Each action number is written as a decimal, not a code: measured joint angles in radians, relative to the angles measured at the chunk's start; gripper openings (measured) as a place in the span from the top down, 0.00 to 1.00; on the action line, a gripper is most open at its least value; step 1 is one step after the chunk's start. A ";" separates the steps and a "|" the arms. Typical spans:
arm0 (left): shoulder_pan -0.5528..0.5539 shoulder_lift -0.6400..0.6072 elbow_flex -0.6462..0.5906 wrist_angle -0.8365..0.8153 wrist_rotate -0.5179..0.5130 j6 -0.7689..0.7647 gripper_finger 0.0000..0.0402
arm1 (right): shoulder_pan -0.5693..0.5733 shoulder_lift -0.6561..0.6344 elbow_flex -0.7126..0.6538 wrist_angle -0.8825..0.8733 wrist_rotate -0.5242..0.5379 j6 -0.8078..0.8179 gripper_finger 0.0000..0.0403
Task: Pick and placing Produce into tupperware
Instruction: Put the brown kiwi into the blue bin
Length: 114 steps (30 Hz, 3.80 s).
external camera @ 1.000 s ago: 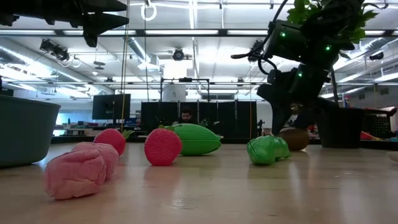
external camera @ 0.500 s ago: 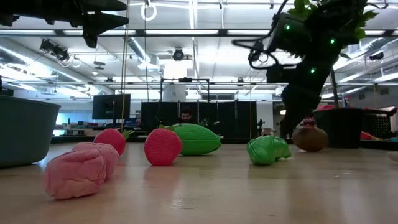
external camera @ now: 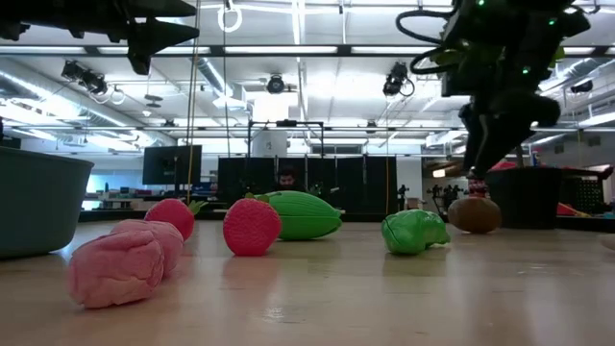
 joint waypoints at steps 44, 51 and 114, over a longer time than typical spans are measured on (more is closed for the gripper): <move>0.000 0.012 0.000 -0.042 0.000 -0.026 0.57 | -0.097 0.311 -0.001 0.106 -0.114 0.031 0.37; 0.000 0.012 0.000 -0.042 0.000 -0.026 0.57 | -0.097 0.310 -0.001 0.105 -0.114 0.078 0.41; -0.002 0.038 0.190 -0.428 -0.002 -0.184 0.58 | 0.276 0.811 0.639 0.541 -0.250 0.125 0.57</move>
